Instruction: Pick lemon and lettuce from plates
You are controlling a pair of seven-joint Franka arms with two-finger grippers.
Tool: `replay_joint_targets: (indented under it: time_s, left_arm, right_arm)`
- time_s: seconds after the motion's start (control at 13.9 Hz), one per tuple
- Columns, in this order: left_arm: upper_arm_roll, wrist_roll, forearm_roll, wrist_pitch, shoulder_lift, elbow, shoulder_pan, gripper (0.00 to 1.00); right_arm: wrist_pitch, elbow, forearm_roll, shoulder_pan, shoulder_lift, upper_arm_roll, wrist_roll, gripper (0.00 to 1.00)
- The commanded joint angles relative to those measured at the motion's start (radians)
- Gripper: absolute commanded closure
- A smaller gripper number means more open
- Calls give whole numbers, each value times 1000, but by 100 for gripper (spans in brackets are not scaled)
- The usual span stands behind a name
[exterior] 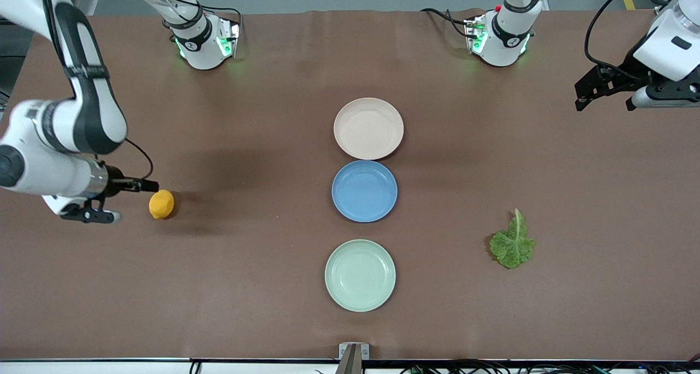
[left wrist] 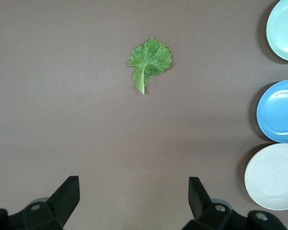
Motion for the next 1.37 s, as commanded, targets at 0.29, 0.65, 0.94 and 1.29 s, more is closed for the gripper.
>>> replay_joint_targets:
  time_s: [0.29, 0.65, 0.94, 1.29]
  left_arm:
    - [-26, 8, 27, -17, -11, -2, 6, 0]
    - [-26, -2, 25, -18, -15, -2, 6, 0]
    - [-50, -4, 24, -12, -9, -1, 4, 0]
    - [-56, -4, 24, -11, -5, 7, 4, 0]
  right_arm:
    - [-226, 6, -2, 31, -250, 10, 29, 0]
    - [-329, 111, -2, 105, -312, -1, 127, 0]
    - [-426, 294, -4, 65, -306, -3, 101, 0]
    - [-366, 387, -18, 16, -239, -4, -47, 0]
